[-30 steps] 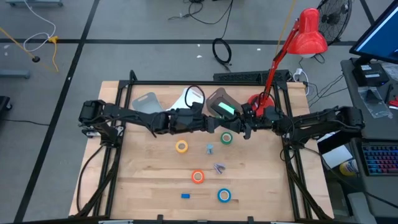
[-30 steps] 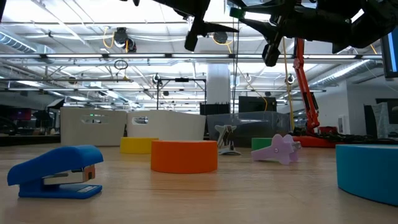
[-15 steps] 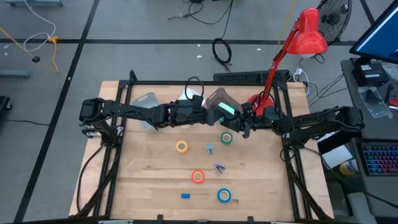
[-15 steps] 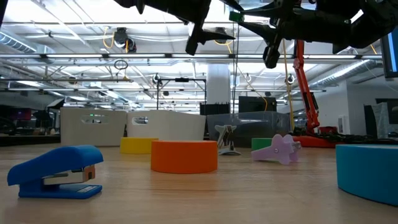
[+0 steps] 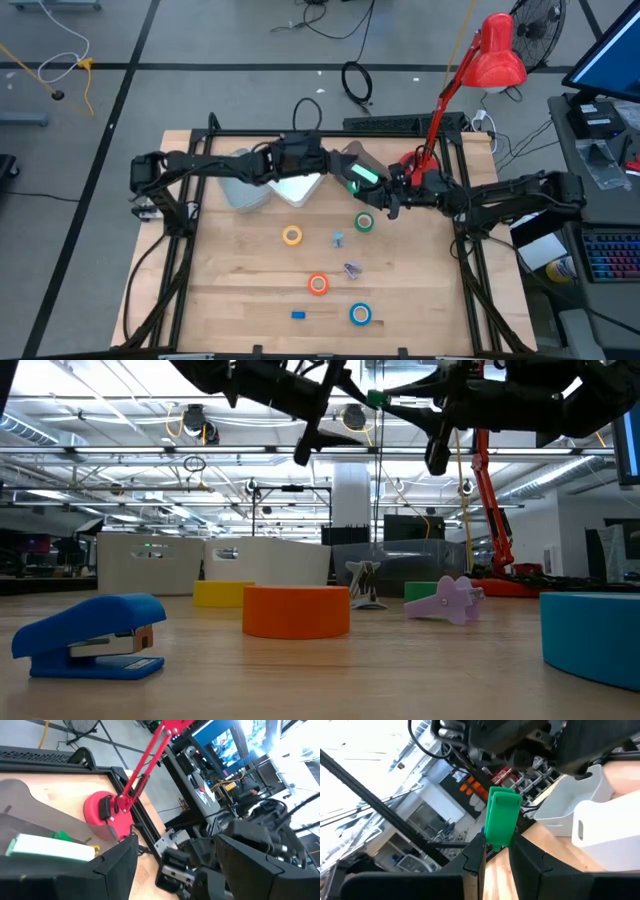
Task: Pick and place Stapler, Stapler remover, tape
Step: Put the small green stapler into the black bin
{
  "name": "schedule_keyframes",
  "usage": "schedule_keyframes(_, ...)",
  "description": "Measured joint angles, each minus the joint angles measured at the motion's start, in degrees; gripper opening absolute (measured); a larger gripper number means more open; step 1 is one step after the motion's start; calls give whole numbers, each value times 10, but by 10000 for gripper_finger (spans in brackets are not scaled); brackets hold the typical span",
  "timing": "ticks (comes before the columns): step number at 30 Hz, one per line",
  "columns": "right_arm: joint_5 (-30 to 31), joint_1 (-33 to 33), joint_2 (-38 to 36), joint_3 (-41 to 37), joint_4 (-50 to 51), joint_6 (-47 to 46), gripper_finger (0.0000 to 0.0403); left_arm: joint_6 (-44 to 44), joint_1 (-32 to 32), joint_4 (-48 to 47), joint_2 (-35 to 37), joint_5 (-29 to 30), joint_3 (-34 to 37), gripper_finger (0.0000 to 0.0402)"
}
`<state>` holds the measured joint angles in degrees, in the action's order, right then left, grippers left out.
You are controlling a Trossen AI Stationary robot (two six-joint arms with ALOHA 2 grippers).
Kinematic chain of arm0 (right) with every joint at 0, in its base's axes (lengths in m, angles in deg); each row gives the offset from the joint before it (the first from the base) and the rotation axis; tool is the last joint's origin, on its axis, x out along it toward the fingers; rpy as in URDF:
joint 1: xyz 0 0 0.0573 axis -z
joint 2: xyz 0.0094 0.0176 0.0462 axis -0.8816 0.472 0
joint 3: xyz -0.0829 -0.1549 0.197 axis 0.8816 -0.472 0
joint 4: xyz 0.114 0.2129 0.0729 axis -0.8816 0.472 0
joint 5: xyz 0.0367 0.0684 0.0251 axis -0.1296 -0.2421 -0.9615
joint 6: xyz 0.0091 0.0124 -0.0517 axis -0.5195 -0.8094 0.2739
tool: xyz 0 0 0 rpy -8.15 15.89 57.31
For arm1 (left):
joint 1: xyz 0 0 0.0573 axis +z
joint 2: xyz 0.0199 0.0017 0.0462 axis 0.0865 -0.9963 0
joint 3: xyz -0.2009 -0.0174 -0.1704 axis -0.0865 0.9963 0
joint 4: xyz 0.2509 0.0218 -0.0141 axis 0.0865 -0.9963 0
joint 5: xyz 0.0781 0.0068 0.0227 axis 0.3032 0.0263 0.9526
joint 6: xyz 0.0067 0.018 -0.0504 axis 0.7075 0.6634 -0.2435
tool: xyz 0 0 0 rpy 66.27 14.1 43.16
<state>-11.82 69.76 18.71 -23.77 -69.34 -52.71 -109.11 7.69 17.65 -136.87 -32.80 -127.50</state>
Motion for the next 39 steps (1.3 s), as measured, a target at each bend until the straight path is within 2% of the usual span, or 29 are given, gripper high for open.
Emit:
schedule_keyframes(7, 15, 45, 0, 0, 32, 9, 59, 4, 35, -11, 0, -74, 0, 269)
schedule_keyframes(20, -2, 182, 0, 0, 184, 79, 59, 26, 1, -93, 1, -102, 0, 269)
schedule_keyframes(24, -3, 210, 0, 18, 246, 114, 59, 24, -26, -108, 1, -91, 0, 269)
schedule_keyframes(29, -16, 233, 21, 93, 375, 198, 59, 14, -59, -121, 1, -65, 0, 269)
schedule_keyframes(39, -18, 236, 130, 211, 496, 301, 59, 0, -114, -159, 1, 8, 0, 269)
